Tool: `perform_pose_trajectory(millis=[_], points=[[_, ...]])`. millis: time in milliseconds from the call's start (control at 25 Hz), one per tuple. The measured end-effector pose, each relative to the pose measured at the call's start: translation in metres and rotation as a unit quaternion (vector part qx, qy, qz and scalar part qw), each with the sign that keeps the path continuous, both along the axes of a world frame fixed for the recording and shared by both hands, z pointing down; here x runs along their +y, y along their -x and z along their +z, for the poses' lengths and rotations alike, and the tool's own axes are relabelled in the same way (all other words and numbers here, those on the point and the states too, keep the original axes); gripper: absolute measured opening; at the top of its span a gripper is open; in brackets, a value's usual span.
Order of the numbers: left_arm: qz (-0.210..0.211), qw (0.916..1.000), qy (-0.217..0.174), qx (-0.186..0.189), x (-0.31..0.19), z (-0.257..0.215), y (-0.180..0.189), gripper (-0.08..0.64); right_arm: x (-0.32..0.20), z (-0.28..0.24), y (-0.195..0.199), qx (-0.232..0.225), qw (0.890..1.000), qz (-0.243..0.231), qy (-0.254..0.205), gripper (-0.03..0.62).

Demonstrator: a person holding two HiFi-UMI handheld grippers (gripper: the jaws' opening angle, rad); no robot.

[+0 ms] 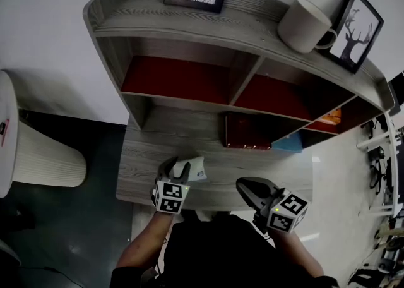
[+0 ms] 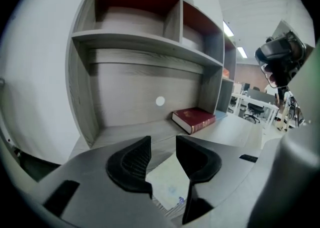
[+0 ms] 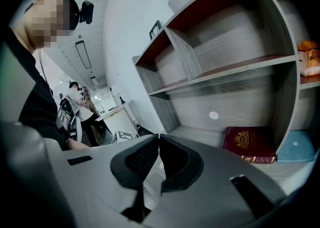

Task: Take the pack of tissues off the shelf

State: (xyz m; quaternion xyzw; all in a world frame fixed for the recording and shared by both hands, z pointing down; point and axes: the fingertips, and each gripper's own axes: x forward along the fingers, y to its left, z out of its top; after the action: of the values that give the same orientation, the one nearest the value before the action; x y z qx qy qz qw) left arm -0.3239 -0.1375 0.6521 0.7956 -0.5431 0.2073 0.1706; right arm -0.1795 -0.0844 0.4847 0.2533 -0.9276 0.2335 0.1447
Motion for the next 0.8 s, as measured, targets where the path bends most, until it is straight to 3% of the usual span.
perform_pose_trajectory(millis=[240,400,480,800], points=[[-0.001,0.9992,-0.029,0.026,0.0,-0.032,0.002,0.163,0.0,-0.003,0.004,-0.006,1.0,-0.005,-0.005,0.018],[0.028,0.9974,-0.053,0.04,0.005,-0.056,-0.012,0.159,0.0,-0.003,0.005,-0.016,1.0,-0.016,-0.009,0.018],[0.044,0.9962,-0.063,0.041,0.01,-0.068,-0.022,0.033,0.0,-0.005,0.004,-0.022,0.999,-0.022,-0.011,0.018],[0.047,0.9927,-0.076,0.081,0.018,-0.109,-0.052,0.012,-0.013,-0.019,-0.02,-0.037,0.999,-0.017,-0.024,0.018]])
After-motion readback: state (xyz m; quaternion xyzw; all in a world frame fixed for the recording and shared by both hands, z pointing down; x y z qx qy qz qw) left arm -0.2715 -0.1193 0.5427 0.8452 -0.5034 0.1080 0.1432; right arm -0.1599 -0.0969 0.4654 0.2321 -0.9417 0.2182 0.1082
